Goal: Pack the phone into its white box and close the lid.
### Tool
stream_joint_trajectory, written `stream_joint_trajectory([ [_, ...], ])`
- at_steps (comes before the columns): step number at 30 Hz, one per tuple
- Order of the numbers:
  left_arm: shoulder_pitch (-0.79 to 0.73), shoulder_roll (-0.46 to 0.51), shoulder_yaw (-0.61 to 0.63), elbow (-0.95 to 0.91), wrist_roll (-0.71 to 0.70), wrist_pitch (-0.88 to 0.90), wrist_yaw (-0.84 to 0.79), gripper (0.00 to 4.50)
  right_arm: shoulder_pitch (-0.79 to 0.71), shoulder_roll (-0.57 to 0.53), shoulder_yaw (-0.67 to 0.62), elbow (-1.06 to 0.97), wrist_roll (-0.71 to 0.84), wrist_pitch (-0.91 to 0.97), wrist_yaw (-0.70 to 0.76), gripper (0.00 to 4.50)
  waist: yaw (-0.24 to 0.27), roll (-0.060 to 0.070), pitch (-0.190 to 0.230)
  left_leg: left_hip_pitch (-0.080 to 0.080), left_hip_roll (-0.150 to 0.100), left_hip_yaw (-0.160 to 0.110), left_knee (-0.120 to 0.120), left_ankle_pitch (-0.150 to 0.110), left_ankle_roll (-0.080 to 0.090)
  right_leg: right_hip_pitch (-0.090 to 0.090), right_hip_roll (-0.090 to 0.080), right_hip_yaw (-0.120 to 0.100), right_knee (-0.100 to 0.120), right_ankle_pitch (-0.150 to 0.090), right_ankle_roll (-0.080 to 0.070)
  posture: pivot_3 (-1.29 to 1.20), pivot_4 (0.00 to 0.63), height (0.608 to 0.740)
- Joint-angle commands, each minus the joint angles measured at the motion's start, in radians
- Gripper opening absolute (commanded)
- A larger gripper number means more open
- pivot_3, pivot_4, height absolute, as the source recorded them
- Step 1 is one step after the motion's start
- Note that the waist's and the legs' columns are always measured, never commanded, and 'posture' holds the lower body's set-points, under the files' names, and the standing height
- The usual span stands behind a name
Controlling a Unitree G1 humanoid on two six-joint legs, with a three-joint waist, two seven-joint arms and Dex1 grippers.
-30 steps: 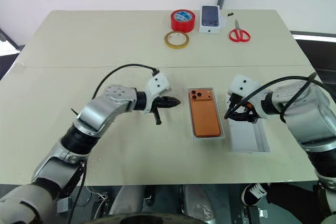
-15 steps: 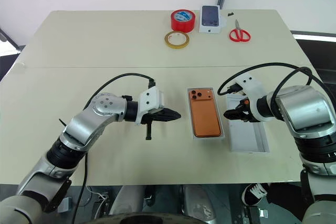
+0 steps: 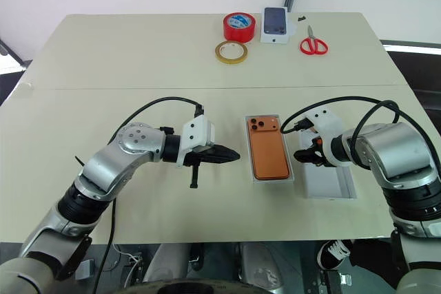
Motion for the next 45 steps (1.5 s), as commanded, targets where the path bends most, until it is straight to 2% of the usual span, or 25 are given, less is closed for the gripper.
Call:
stream_joint_trajectory([
  [1,0.002,-0.001,0.024,-0.030,-0.013,0.000,0.009,0.00,0.018,0.009,-0.022,-0.011,0.018,0.006,-0.052,1.95,0.000,0.000,0.000,0.000,0.000,0.000,0.000,0.000,0.000,0.000,0.000,0.000,0.000,0.000,0.000,0.00,0.150,0.740],
  [3,-0.001,-0.005,0.029,-0.029,-0.016,0.007,0.018,0.00,0.021,0.020,-0.024,-0.010,0.025,0.006,-0.072,1.17,0.000,0.000,0.000,0.000,0.000,0.000,0.000,0.000,0.000,0.000,0.000,0.000,0.000,0.000,0.000,0.00,0.150,0.740],
  [5,-0.003,-0.008,0.038,-0.028,-0.019,0.012,0.029,0.00,0.009,0.032,-0.038,0.005,0.035,0.006,-0.094,0.12,-0.001,0.000,0.000,0.000,0.000,0.000,0.000,0.000,0.000,0.000,0.000,0.000,0.000,0.000,0.000,0.00,0.150,0.740],
  [6,-0.003,-0.012,0.045,-0.028,-0.023,0.017,0.037,0.00,-0.006,0.038,-0.051,0.019,0.042,0.006,-0.104,0.05,-0.003,0.000,0.000,0.000,0.000,0.000,0.000,0.000,0.000,0.000,0.000,0.000,0.000,0.000,0.000,0.00,0.150,0.740],
  [13,-0.006,-0.052,0.101,-0.026,-0.043,0.041,0.106,0.00,-0.173,0.070,-0.161,0.171,0.116,0.006,-0.186,0.05,-0.020,0.001,0.000,0.000,0.000,0.000,0.000,0.000,0.000,-0.001,0.000,0.000,0.001,0.000,0.001,0.00,0.150,0.740],
  [16,-0.031,-0.104,0.155,0.027,-0.030,0.015,0.186,0.00,-0.298,0.119,-0.248,0.272,0.261,0.006,-0.223,0.05,-0.021,0.001,0.000,0.000,0.001,0.001,-0.001,0.000,0.000,-0.001,0.001,0.001,0.001,0.000,0.000,0.00,0.150,0.740],
  [20,-0.107,-0.155,0.274,0.149,-0.046,0.014,0.283,0.00,-0.414,0.185,-0.321,0.405,0.678,0.006,-0.339,0.05,-0.018,0.000,0.001,-0.001,0.001,0.001,0.000,0.000,0.000,-0.001,0.001,0.001,0.001,0.000,0.001,0.00,0.150,0.740],
  [22,-0.125,-0.132,0.325,0.190,-0.062,0.021,0.276,0.00,-0.444,0.224,-0.319,0.484,0.930,0.006,-0.460,0.05,-0.019,0.000,0.001,-0.002,0.001,0.001,0.000,0.000,0.000,-0.003,0.001,0.001,0.001,0.001,0.001,0.00,0.150,0.740],
  [23,-0.121,-0.105,0.353,0.195,-0.080,0.031,0.256,0.00,-0.449,0.250,-0.302,0.525,1.072,0.006,-0.534,0.05,-0.022,0.000,0.001,-0.003,0.001,0.001,0.000,0.000,0.000,-0.004,0.001,0.001,0.001,0.001,0.001,0.00,0.150,0.740],
  [24,-0.111,-0.077,0.376,0.188,-0.104,0.048,0.232,0.00,-0.417,0.241,-0.230,0.523,1.297,-0.078,-0.660,0.05,-0.024,0.000,0.001,-0.004,0.001,0.001,0.000,0.000,0.000,-0.004,0.001,0.001,0.001,0.001,0.001,0.00,0.150,0.740],
  [25,-0.099,-0.051,0.388,0.176,-0.122,0.061,0.210,0.00,-0.391,0.248,-0.184,0.519,1.442,-0.141,-0.756,0.05,-0.023,0.000,0.001,-0.005,0.001,0.002,0.000,0.000,0.000,-0.005,0.002,0.001,0.001,0.001,0.002,0.00,0.150,0.740],
  [26,-0.092,-0.035,0.394,0.168,-0.136,0.070,0.196,0.00,-0.373,0.256,-0.158,0.508,1.523,-0.187,-0.822,0.05,-0.023,0.000,0.001,-0.008,0.002,0.002,0.001,0.000,0.000,-0.008,0.002,0.001,0.003,0.001,0.002,0.00,0.150,0.740],
  [27,-0.080,-0.014,0.388,0.154,-0.138,0.072,0.182,0.00,-0.356,0.274,-0.146,0.492,1.556,-0.217,-0.864,0.05,-0.021,0.000,0.001,-0.009,0.003,0.001,0.002,0.000,0.000,-0.008,0.003,0.000,0.002,0.002,0.003,0.00,0.150,0.740],
  [31,-0.002,0.112,0.323,0.070,-0.111,0.091,0.104,0.00,-0.268,0.471,-0.180,0.414,1.556,-0.295,-1.005,0.05,-0.020,0.000,0.001,-0.011,0.002,0.002,0.004,0.000,0.001,-0.009,0.001,0.001,0.002,0.004,0.007,0.00,0.150,0.740],
  [35,0.043,0.156,0.296,0.006,-0.149,0.138,0.066,0.00,-0.157,0.648,-0.214,0.308,1.556,-0.385,-1.213,0.05,-0.014,0.000,0.001,-0.012,0.002,0.002,0.007,0.000,0.000,-0.011,0.000,0.001,0.003,0.004,0.007,0.00,0.150,0.740],
  [36,0.057,0.165,0.287,-0.015,-0.153,0.141,0.056,0.00,-0.127,0.661,-0.212,0.293,1.556,-0.391,-1.246,0.05,-0.014,0.000,0.001,-0.013,0.002,0.002,0.007,0.000,0.000,-0.011,0.000,0.001,0.004,0.004,0.007,0.00,0.150,0.740],
  [41,0.095,0.192,0.234,-0.059,-0.137,0.161,0.043,0.00,-0.063,0.573,-0.231,0.341,1.556,-0.331,-1.246,0.05,-0.018,0.000,0.001,-0.014,0.002,0.002,0.009,0.000,0.000,-0.012,0.000,0.001,0.003,0.004,0.007,0.00,0.150,0.740],
  [43,0.101,0.198,0.195,-0.070,-0.124,0.160,0.032,0.00,-0.070,0.511,-0.225,0.368,1.556,-0.295,-1.196,0.65,-0.019,0.001,0.000,-0.014,0.002,0.002,0.010,0.000,0.001,-0.012,0.000,0.001,0.003,0.004,0.007,0.00,0.150,0.740],
  [45,0.099,0.190,0.145,-0.067,-0.095,0.143,0.033,0.00,-0.085,0.444,-0.210,0.393,1.556,-0.266,-1.150,1.52,-0.019,0.001,0.000,-0.013,0.002,0.002,0.009,-0.001,0.002,-0.012,0.000,0.001,0.003,0.004,0.007,0.00,0.150,0.740],
])
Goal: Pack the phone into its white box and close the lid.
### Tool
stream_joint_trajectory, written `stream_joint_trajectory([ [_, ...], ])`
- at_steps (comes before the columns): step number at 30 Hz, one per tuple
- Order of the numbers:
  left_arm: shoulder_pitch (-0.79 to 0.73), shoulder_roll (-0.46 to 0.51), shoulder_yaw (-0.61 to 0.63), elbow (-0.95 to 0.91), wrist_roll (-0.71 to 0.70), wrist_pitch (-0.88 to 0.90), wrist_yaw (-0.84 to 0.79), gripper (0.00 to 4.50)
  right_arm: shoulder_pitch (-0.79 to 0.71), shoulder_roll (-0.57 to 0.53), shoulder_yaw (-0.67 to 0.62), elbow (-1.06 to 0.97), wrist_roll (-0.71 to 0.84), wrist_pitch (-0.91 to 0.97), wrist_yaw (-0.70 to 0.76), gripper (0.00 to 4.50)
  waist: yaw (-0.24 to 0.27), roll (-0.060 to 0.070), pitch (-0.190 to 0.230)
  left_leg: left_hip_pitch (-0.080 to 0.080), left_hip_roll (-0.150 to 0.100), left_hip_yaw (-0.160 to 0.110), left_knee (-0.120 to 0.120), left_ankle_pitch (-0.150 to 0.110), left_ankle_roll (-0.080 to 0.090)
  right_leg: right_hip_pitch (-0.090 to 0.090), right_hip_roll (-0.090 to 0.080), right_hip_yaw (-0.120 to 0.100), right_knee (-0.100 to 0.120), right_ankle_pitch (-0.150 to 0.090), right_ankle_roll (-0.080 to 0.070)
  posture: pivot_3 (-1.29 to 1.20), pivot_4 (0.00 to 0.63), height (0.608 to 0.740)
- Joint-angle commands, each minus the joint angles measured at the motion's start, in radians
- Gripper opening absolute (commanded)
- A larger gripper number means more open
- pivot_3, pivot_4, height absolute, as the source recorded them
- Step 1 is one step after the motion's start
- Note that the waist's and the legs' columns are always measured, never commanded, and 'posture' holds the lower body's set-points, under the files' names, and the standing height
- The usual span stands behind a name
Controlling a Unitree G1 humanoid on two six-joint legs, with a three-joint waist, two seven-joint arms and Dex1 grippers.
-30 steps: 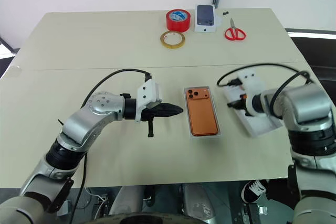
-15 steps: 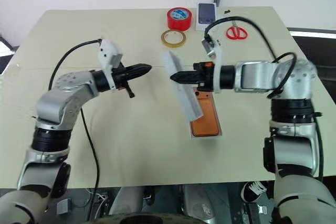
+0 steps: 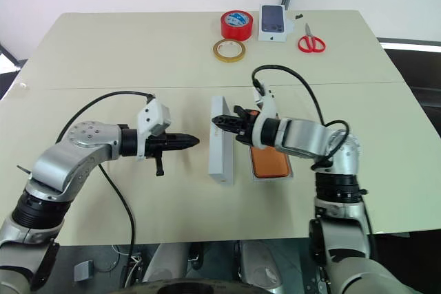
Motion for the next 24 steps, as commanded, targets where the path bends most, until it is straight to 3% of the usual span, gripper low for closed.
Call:
stream_joint_trajectory([
  [1,-0.012,-0.011,-0.085,-0.023,0.054,-0.029,0.004,0.00,-0.024,-0.096,0.026,0.041,0.005,0.068,0.080,1.95,0.000,0.000,0.000,0.000,0.000,0.000,0.000,0.000,0.000,0.000,0.000,0.000,0.000,0.000,0.000,0.00,0.150,0.740],
  [5,-0.068,-0.099,-0.161,0.042,0.136,-0.075,0.064,0.00,-0.085,-0.256,0.091,0.024,0.005,0.105,0.188,4.15,0.001,0.001,0.000,0.000,0.000,0.001,0.000,-0.001,0.002,0.000,0.000,0.001,0.000,0.000,0.000,0.00,0.150,0.740],
  [6,-0.082,-0.128,-0.170,0.059,0.145,-0.081,0.080,0.00,-0.104,-0.303,0.108,0.008,0.005,0.105,0.194,4.48,0.002,0.001,0.000,-0.001,0.000,0.001,0.000,-0.001,0.002,-0.001,0.001,0.001,0.000,0.000,0.000,0.00,0.150,0.740],
  [9,-0.110,-0.199,-0.197,0.089,0.169,-0.091,0.110,0.00,-0.148,-0.429,0.140,-0.037,-0.056,0.111,0.224,4.48,0.004,0.001,0.001,-0.002,0.000,0.001,0.001,-0.002,0.003,-0.002,0.001,0.001,-0.001,0.000,0.000,0.00,0.150,0.740],
  [16,-0.140,-0.319,-0.267,0.128,0.213,-0.105,0.136,0.00,-0.194,-0.575,0.179,-0.094,-0.559,0.034,0.556,4.48,0.005,0.002,0.000,-0.003,0.000,0.001,0.001,-0.001,0.002,-0.002,0.001,0.002,-0.001,0.000,0.000,0.00,0.150,0.740],
  [19,-0.147,-0.344,-0.258,0.143,0.214,-0.100,0.146,0.00,-0.183,-0.601,0.223,-0.132,-0.726,-0.014,0.685,3.60,0.003,0.002,0.000,-0.003,0.000,0.001,0.002,-0.001,0.002,-0.002,0.001,0.002,-0.001,0.000,0.000,0.00,0.150,0.740],
  [24,-0.153,-0.353,-0.170,0.149,0.198,-0.084,0.192,0.00,-0.147,-0.653,0.337,-0.247,-0.996,-0.121,0.877,0.97,0.004,0.002,0.000,-0.003,0.000,0.001,0.002,-0.001,0.002,-0.002,0.001,0.002,-0.001,0.000,0.000,0.00,0.150,0.740],
])
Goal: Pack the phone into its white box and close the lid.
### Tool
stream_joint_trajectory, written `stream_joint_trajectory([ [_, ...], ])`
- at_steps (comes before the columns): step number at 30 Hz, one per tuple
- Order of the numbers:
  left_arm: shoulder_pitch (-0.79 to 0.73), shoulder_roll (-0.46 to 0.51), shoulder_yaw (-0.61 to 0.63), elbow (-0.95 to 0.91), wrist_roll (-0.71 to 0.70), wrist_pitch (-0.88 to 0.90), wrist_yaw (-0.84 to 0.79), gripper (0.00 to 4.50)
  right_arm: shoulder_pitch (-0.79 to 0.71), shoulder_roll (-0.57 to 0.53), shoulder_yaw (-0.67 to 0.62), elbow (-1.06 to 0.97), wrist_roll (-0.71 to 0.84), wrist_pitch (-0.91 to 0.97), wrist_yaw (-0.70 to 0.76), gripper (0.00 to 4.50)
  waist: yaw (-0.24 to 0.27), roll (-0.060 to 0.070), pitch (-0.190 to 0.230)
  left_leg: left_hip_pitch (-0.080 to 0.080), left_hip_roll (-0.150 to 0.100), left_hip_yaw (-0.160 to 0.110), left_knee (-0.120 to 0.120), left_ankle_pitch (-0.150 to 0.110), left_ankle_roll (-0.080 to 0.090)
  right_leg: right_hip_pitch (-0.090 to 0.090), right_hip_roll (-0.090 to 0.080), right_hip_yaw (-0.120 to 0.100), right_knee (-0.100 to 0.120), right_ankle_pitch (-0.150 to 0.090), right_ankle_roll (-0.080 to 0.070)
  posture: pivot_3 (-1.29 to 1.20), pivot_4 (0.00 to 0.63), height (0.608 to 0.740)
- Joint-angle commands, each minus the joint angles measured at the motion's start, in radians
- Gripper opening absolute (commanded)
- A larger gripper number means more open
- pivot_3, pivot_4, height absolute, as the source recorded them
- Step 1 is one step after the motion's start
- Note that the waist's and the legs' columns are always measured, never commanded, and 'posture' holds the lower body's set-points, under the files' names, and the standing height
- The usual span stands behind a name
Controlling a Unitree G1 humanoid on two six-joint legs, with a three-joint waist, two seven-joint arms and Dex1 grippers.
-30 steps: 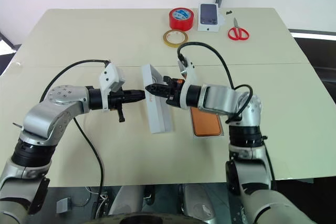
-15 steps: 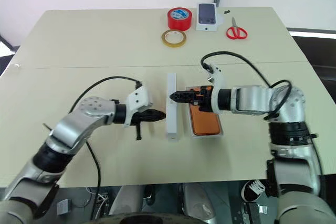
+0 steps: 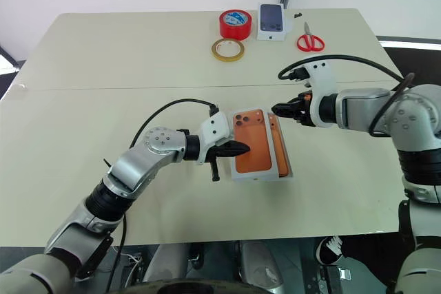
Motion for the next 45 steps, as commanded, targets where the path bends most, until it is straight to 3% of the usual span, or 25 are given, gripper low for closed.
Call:
stream_joint_trajectory([
  [1,-0.017,0.002,0.103,-0.016,-0.018,0.014,0.044,0.00,0.025,-0.085,0.097,-0.131,-0.225,-0.124,0.152,0.47,0.001,0.000,0.000,0.000,0.000,0.000,0.000,0.000,0.000,0.000,0.000,0.000,0.000,0.000,0.000,0.00,0.150,0.740],
  [2,-0.018,0.017,0.129,-0.018,-0.015,0.036,0.058,0.00,0.045,-0.122,0.148,-0.173,-0.310,-0.177,0.202,0.07,0.002,0.000,0.000,0.000,0.000,0.000,0.001,0.000,0.000,0.000,0.000,0.000,0.000,0.000,0.000,0.00,0.150,0.740],
  [10,0.011,0.198,0.104,-0.053,0.061,0.200,0.084,0.00,0.132,-0.174,0.261,-0.226,-0.626,-0.344,0.415,0.07,-0.001,0.000,0.000,0.000,0.000,-0.001,0.002,0.000,-0.001,0.000,0.000,0.000,0.001,0.000,0.000,0.00,0.150,0.740],
  [15,0.026,0.221,0.011,-0.098,0.053,0.222,0.022,0.00,0.155,-0.152,0.248,-0.215,-0.712,-0.369,0.495,0.07,0.004,0.000,0.000,-0.001,0.000,-0.001,0.003,0.001,-0.001,0.001,-0.001,-0.001,0.001,0.000,0.000,0.00,0.150,0.740],
  [20,-0.007,0.138,-0.095,-0.036,0.093,0.192,0.026,0.00,0.170,-0.141,0.236,-0.234,-0.766,-0.399,0.571,0.07,0.010,0.001,-0.001,0.000,-0.001,-0.001,0.003,0.001,-0.001,0.001,-0.001,-0.001,0.000,0.000,0.000,0.00,0.150,0.740],
  [25,-0.042,-0.004,-0.045,0.011,0.076,0.167,0.073,0.00,0.202,-0.147,0.199,-0.284,-0.785,-0.394,0.619,0.07,0.022,0.001,-0.001,0.000,-0.001,-0.001,0.004,0.000,-0.001,0.002,-0.001,0.000,0.000,0.000,0.000,0.00,0.150,0.740],
  [31,-0.057,-0.076,-0.032,0.034,0.073,0.106,0.075,0.00,0.240,-0.158,0.156,-0.321,-0.815,-0.393,0.661,0.07,0.020,0.001,-0.001,-0.001,-0.001,-0.001,0.004,0.000,0.000,0.002,-0.001,0.000,0.000,0.000,0.000,0.00,0.150,0.740],
  [45,-0.065,-0.052,-0.064,0.024,0.084,0.099,0.007,0.00,0.307,-0.167,0.116,-0.352,-0.886,-0.400,0.723,0.07,0.021,0.001,-0.001,0.000,-0.001,-0.001,0.004,0.000,0.000,0.002,-0.001,0.000,0.000,0.000,0.000,0.00,0.150,0.740],
])
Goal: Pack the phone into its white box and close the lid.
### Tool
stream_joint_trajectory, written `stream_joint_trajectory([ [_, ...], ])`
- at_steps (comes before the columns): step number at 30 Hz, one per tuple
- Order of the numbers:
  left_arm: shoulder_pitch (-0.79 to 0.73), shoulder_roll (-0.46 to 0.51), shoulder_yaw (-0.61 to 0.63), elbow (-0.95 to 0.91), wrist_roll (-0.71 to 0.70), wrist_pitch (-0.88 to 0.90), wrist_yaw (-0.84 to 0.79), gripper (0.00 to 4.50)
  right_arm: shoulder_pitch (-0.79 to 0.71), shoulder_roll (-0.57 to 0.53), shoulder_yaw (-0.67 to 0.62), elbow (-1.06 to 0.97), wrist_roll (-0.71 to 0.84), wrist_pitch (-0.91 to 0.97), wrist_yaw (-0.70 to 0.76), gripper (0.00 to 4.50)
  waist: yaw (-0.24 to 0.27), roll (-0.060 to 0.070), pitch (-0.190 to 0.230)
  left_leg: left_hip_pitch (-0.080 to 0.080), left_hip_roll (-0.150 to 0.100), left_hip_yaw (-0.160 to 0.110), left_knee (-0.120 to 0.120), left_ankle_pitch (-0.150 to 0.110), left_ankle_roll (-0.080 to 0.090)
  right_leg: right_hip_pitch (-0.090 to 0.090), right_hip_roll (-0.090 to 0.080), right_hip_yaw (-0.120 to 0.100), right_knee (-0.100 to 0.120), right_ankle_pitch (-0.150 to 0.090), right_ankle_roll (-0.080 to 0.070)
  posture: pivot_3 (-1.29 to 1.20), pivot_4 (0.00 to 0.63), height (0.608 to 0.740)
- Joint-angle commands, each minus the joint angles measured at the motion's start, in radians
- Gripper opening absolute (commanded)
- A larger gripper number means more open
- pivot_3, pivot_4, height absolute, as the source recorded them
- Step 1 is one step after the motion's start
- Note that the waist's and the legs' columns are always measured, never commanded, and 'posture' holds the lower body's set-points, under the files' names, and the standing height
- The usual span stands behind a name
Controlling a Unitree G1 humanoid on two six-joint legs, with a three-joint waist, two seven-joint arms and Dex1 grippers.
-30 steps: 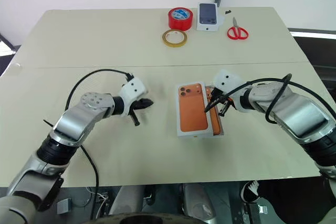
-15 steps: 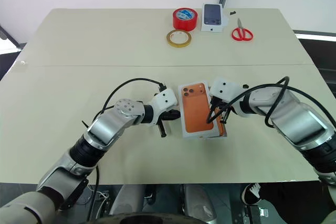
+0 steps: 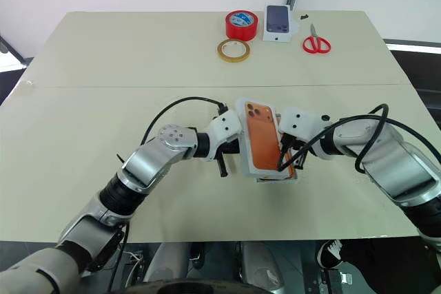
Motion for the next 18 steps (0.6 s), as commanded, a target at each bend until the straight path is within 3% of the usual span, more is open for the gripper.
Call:
stream_joint_trajectory([
  [1,-0.004,0.016,-0.015,-0.038,0.001,-0.007,-0.022,0.00,-0.003,-0.014,-0.041,-0.043,-0.023,-0.017,0.009,0.07,0.000,0.000,0.000,0.000,0.000,0.000,0.000,0.000,0.000,0.000,0.000,0.000,0.000,0.000,0.000,0.00,0.150,0.740],
  [18,-0.036,0.094,-0.007,-0.033,0.006,0.034,-0.049,0.00,-0.004,-0.010,-0.063,-0.029,-0.066,-0.023,0.038,0.07,0.000,0.000,0.000,0.000,0.000,0.000,0.000,0.000,0.000,0.000,0.000,0.000,0.000,0.000,0.000,0.00,0.150,0.740],
])
